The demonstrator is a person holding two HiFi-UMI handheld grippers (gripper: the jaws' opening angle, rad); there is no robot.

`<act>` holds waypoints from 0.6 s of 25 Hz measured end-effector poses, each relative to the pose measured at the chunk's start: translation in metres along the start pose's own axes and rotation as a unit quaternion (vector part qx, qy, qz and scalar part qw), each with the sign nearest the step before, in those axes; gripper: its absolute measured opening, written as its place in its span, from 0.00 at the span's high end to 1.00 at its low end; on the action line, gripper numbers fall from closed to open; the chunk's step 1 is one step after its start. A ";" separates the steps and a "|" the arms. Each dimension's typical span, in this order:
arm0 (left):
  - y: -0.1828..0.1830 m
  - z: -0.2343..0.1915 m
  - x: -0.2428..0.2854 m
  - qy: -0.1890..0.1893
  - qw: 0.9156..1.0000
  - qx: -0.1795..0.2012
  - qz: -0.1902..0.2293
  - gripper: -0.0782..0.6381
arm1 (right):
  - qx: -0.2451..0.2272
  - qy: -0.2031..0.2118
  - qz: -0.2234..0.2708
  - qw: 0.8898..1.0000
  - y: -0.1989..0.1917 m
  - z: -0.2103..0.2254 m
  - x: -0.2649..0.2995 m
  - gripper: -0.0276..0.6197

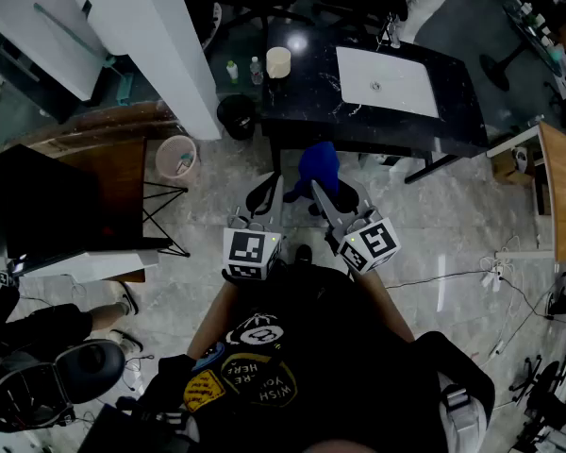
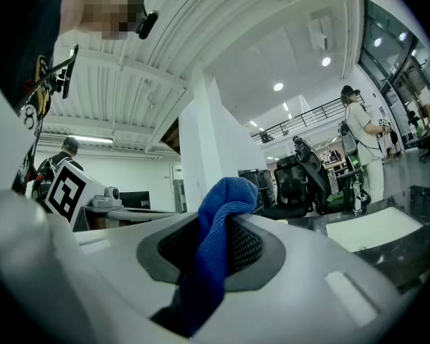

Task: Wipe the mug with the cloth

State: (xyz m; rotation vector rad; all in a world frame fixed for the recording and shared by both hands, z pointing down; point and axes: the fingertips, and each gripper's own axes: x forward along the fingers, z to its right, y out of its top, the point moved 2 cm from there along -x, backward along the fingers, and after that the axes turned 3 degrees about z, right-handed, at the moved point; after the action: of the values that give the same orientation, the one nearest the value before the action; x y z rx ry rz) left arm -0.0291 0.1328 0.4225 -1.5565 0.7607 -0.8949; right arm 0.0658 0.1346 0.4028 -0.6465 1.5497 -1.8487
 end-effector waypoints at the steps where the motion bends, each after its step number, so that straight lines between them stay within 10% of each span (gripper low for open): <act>1: -0.001 -0.001 -0.002 0.001 1.000 0.000 0.000 0.88 | 0.004 0.004 -0.001 1.000 -0.004 -0.001 0.000 0.83; 15: -0.005 -0.031 -0.016 0.013 1.000 -0.004 0.006 0.88 | 0.014 0.017 -0.024 0.999 -0.026 -0.019 0.023 0.83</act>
State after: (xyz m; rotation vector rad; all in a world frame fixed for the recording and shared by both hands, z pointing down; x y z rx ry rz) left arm -0.0640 0.1316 0.4279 -1.5482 0.7926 -0.9065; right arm 0.0328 0.1331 0.4241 -0.6479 1.5402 -1.9213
